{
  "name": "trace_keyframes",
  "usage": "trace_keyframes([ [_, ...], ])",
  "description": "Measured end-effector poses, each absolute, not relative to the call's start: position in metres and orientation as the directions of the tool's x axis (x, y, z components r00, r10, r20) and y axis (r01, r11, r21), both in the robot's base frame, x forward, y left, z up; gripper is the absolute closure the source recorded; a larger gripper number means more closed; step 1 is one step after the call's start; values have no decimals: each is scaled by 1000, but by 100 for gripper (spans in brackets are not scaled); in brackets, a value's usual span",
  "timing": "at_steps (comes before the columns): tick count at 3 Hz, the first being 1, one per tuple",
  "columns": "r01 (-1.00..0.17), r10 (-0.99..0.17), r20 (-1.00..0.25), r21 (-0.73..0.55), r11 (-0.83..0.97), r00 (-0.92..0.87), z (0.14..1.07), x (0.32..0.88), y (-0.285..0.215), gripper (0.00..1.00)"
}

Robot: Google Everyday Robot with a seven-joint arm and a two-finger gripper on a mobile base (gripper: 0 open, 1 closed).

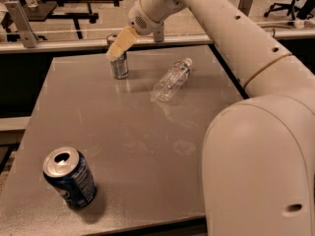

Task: Move redbull can near water bottle

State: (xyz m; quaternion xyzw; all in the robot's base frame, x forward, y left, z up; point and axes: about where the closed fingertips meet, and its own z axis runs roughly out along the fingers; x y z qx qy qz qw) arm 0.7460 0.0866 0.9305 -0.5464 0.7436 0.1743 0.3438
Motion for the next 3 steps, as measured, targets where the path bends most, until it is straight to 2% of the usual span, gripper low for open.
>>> trace_keyframes([
  [1, -939, -689, -706, -101, 328, -165, 928, 746, 95, 15],
  [2, -946, -687, -706, -81, 315, -168, 927, 745, 100, 46],
  [3, -949, -687, -707, -72, 307, -168, 928, 744, 102, 69],
])
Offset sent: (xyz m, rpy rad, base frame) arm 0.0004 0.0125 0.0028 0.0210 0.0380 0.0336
